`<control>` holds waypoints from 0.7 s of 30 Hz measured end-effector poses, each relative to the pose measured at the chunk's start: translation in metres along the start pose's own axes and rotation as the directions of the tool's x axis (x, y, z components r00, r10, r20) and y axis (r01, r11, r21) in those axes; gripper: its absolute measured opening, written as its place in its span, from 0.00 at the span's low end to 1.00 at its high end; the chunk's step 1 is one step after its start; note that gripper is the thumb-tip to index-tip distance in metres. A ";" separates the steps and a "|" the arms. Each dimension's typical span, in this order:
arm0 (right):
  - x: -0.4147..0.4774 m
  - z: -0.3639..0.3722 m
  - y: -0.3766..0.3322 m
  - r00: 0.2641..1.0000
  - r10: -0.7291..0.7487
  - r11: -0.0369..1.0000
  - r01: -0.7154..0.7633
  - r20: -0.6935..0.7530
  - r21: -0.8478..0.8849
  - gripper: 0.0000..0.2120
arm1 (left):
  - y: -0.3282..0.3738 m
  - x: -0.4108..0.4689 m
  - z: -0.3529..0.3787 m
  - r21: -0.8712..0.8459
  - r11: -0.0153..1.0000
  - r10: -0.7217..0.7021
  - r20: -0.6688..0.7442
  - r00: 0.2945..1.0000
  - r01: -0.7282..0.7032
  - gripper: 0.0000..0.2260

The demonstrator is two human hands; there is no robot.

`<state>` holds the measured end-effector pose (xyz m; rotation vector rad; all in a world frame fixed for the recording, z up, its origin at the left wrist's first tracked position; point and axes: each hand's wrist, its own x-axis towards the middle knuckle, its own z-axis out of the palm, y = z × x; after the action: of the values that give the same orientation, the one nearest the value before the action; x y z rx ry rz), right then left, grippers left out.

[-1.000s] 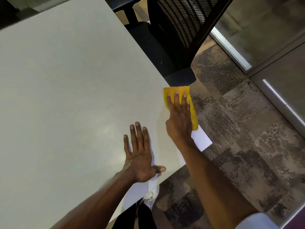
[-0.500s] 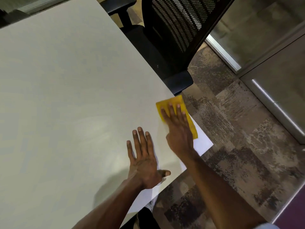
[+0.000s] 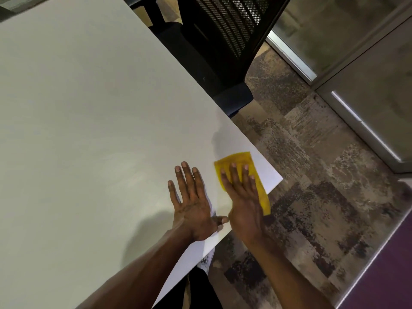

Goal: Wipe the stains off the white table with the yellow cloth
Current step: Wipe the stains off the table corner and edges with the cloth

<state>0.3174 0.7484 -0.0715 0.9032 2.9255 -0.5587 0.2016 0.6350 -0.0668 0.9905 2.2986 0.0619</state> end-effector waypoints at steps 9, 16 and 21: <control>0.078 -0.014 -0.009 0.997 -0.082 0.994 0.081 0.002 0.068 0.46 | -0.002 0.004 0.003 0.019 1.000 -0.004 0.002 1.000 0.004 0.69; 0.040 -0.021 0.023 0.961 0.257 0.966 -0.252 -0.099 0.055 0.47 | -0.006 0.003 0.000 0.009 1.000 0.024 0.023 0.999 -0.024 0.70; -0.038 0.003 0.001 0.984 0.153 0.985 -0.144 -0.087 0.097 0.53 | -0.004 0.001 -0.006 -0.003 1.000 0.020 0.051 0.999 -0.020 0.70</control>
<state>0.3491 0.7281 -0.0701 1.1781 2.9014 -0.6605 0.1955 0.6344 -0.0641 1.0023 2.2424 0.0473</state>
